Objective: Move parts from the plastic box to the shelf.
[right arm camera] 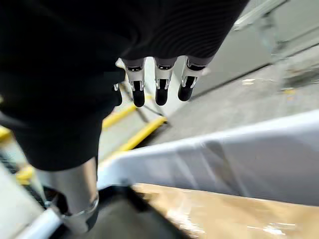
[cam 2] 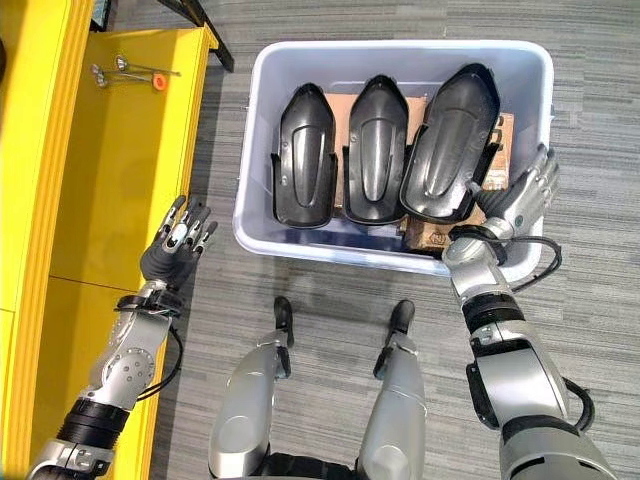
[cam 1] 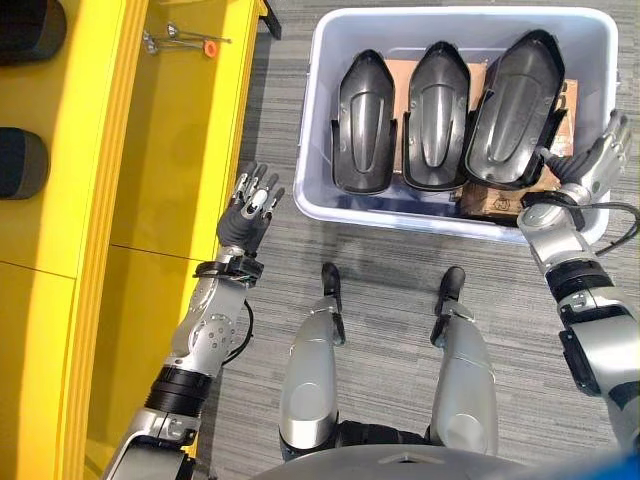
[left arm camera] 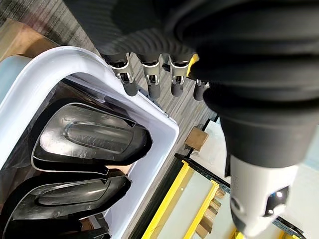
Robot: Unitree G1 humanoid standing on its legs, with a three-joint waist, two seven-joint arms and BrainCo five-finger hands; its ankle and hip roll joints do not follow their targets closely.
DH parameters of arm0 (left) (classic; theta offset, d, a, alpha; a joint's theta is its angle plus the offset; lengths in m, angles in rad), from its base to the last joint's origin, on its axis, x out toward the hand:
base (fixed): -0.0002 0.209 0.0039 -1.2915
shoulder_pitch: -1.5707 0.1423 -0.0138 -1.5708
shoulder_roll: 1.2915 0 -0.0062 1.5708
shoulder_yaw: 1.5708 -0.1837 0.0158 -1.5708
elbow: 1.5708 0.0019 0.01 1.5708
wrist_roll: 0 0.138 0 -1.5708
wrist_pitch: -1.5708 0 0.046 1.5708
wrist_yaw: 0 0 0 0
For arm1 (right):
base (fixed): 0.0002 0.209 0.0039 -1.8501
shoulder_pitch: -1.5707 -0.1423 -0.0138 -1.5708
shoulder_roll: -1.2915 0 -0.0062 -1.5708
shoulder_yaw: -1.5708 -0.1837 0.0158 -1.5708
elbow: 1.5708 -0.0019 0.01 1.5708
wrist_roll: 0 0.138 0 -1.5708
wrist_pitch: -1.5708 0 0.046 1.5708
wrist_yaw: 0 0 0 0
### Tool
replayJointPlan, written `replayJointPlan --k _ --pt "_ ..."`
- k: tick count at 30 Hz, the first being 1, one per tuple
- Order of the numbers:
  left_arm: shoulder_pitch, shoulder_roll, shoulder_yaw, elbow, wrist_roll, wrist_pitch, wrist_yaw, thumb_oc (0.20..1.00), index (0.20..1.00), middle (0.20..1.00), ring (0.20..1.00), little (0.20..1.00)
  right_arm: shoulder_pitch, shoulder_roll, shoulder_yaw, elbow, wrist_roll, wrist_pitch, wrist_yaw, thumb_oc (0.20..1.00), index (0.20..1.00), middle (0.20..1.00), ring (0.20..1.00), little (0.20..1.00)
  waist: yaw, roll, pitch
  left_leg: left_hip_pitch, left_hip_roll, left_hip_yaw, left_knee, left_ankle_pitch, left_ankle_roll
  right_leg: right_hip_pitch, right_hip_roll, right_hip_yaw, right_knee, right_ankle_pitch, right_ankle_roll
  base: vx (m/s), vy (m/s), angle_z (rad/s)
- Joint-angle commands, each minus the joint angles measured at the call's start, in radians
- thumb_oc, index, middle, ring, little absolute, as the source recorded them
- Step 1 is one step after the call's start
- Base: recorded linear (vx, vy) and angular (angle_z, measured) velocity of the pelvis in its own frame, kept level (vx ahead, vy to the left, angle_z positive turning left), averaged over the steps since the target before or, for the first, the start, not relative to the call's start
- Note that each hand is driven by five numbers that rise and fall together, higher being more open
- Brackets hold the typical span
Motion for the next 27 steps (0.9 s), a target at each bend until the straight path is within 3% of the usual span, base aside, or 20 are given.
replayJointPlan --k 1,9,11,14,18,24,27 --pt "0.033 0.010 -0.009 -0.060 0.005 -0.068 -0.026 1.000 1.000 1.000 1.000 1.000 0.036 -0.010 0.016 -0.103 -0.189 -0.032 -0.101 1.000 1.000 1.000 1.000 1.000 -0.007 0.031 -0.035 -0.078 0.004 -0.021 0.067 -0.038 0.034 -0.015 -0.065 -0.049 0.116 -0.098 0.061 -0.01 0.061 0.00" --pt "0.052 0.006 0.003 -0.059 -0.004 -0.084 -0.040 1.000 1.000 1.000 1.000 1.000 0.094 -0.015 0.044 -0.212 -0.257 -0.031 -0.097 1.000 1.000 1.000 1.000 1.000 -0.019 0.032 -0.035 -0.076 0.001 -0.015 0.065 -0.038 0.033 -0.018 -0.069 -0.040 0.113 -0.097 0.062 0.00 0.023 -0.05" --pt "0.051 0.008 0.007 -0.048 -0.007 -0.078 -0.059 1.000 1.000 1.000 1.000 1.000 0.097 -0.008 0.053 -0.196 -0.162 -0.028 -0.027 1.000 1.000 1.000 1.000 1.000 -0.015 0.029 -0.035 -0.086 0.002 -0.019 0.070 -0.038 0.033 -0.024 -0.070 -0.042 0.117 -0.098 0.060 0.00 -0.025 -0.05" --pt "0.043 0.008 0.003 -0.046 0.005 -0.060 -0.057 1.000 1.000 1.000 1.000 1.000 0.080 0.009 0.052 -0.160 0.003 -0.041 -0.045 1.000 1.000 1.000 1.000 1.000 -0.008 0.027 -0.035 -0.103 0.005 -0.024 0.079 -0.039 0.034 -0.036 -0.069 -0.047 0.124 -0.100 0.059 0.00 -0.055 0.02" --pt "0.024 0.015 -0.011 -0.031 0.045 -0.062 -0.043 1.000 1.000 1.000 1.000 1.000 0.022 0.015 0.020 -0.081 0.035 -0.046 -0.013 1.000 1.000 1.000 1.000 1.000 0.006 0.030 -0.035 -0.121 0.003 -0.032 0.086 -0.038 0.034 -0.051 -0.069 -0.057 0.140 -0.105 0.057 0.01 -0.027 0.03" --pt "-0.002 0.025 -0.026 -0.028 0.066 -0.046 -0.053 1.000 1.000 1.000 1.000 1.000 -0.062 0.000 0.025 0.010 -0.016 -0.080 0.027 1.000 1.000 1.000 1.000 1.000 0.022 0.039 -0.035 -0.145 0.004 -0.036 0.106 -0.041 0.033 -0.070 -0.078 -0.069 0.163 -0.109 0.055 0.00 -0.008 0.04" --pt "-0.011 0.033 -0.034 -0.031 0.088 -0.045 -0.046 1.000 1.000 1.000 1.000 1.000 -0.105 -0.014 0.042 0.021 -0.029 -0.059 0.057 1.000 1.000 1.000 1.000 1.000 0.028 0.040 -0.035 -0.159 0.005 -0.037 0.122 -0.044 0.031 -0.082 -0.082 -0.073 0.179 -0.112 0.053 0.01 -0.015 0.06"
